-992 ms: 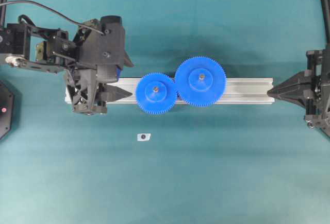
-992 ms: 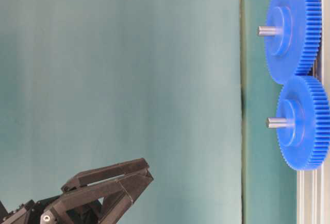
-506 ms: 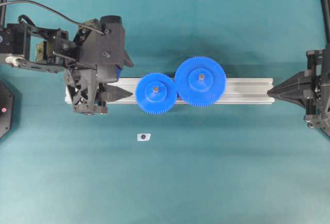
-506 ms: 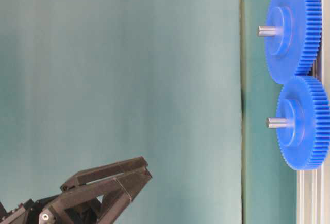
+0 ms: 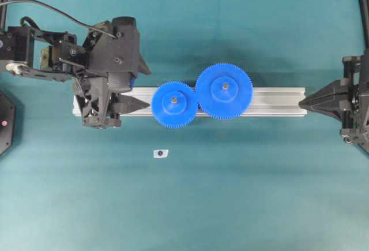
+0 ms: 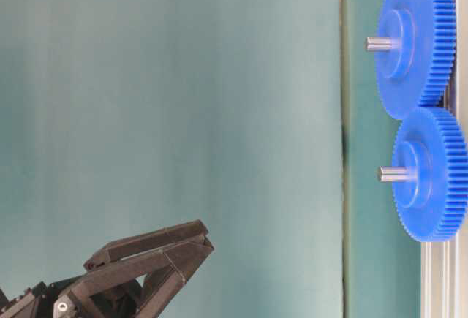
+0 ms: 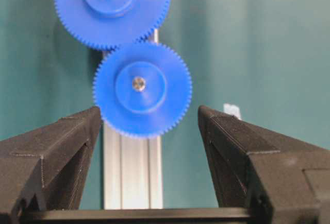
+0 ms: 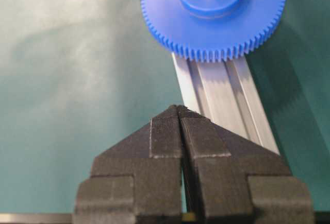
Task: Find the location of the shaft and insert the small gear.
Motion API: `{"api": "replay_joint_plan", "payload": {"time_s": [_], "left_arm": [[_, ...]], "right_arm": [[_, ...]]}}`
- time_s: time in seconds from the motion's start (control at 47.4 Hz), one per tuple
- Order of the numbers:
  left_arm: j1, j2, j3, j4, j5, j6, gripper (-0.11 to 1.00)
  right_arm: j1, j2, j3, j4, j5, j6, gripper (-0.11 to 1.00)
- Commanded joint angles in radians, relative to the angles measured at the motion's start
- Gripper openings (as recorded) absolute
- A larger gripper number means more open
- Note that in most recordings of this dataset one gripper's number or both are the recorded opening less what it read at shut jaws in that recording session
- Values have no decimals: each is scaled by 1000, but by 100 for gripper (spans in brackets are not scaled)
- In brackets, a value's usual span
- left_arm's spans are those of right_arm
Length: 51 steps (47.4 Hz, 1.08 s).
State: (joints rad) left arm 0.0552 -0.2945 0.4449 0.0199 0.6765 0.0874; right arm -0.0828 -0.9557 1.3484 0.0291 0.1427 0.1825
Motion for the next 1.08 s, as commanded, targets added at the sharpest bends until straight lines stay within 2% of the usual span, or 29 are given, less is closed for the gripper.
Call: {"api": "replay_joint_plan", "payload": {"time_s": [0.0, 0.19, 1.055], "left_arm": [[-5, -15, -9, 3, -9, 2, 73], [-3, -15, -8, 3, -9, 0, 73], [-3, -17, -8, 3, -9, -2, 73]], "right_arm": [[-2, 5, -12, 0, -20, 11, -1], [-2, -9, -2, -2, -63, 11, -1], [-15, -34, 6, -2, -64, 9, -1]]}}
